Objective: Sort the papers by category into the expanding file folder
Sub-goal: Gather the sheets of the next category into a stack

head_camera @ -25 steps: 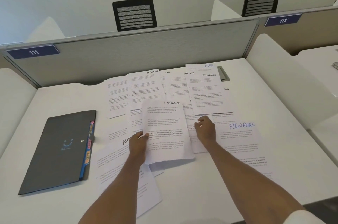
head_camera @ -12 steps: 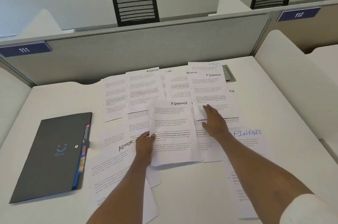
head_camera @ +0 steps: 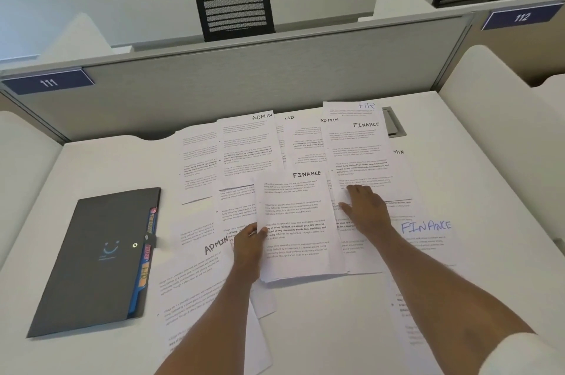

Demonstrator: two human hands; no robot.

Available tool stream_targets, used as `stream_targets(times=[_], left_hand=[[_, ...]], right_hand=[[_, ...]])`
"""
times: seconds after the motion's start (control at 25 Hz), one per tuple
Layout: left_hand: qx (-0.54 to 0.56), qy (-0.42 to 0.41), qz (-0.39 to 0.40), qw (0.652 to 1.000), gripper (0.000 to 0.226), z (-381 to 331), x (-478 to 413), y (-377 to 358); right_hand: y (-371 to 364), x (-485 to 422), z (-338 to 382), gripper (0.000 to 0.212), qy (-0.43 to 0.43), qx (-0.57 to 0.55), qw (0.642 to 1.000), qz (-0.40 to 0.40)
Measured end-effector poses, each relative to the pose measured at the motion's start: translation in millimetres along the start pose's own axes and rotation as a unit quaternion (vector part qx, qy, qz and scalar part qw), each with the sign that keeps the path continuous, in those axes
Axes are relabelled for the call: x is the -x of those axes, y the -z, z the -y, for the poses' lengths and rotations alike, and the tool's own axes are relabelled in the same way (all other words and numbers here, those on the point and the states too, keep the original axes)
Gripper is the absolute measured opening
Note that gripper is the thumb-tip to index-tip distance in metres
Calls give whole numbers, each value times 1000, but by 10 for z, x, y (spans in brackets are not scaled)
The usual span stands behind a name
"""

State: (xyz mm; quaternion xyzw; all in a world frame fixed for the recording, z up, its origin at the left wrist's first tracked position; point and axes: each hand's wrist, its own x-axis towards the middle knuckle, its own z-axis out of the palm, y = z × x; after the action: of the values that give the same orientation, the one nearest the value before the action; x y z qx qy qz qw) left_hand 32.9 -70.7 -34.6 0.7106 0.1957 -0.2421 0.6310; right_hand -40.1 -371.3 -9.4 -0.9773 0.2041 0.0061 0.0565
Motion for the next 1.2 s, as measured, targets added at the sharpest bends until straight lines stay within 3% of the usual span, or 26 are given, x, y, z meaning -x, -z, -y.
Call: stream_targets(times=[0.16, 0.44, 0.52, 0.64, 0.8, 0.88, 1.2], left_hand=[[-4, -1, 12, 1000, 12, 27, -2, 18], [2, -1, 24, 1000, 14, 18, 9, 18], [0, -2, 27, 1000, 14, 15, 2, 28], [6, -4, 23, 1000, 14, 12, 20, 21], [6, -9, 23, 1000, 12, 9, 31, 13], [2, -4, 21, 1000, 11, 8, 12, 12], [7, -7, 14, 1000, 23, -95, 97, 0]], right_hand=[[-23, -49, 56, 61, -23, 18, 1000, 5], [-97, -112, 105, 35, -48, 44, 997, -33], [-141, -110, 75, 26, -43, 49, 995, -80], [-85, -61, 121, 31, -49, 20, 986, -159], [46, 146, 433, 26, -3, -30, 959, -282], [71, 315, 661, 25, 25, -72, 948, -308], [-213, 1137, 1347, 24, 148, -93, 958, -228]])
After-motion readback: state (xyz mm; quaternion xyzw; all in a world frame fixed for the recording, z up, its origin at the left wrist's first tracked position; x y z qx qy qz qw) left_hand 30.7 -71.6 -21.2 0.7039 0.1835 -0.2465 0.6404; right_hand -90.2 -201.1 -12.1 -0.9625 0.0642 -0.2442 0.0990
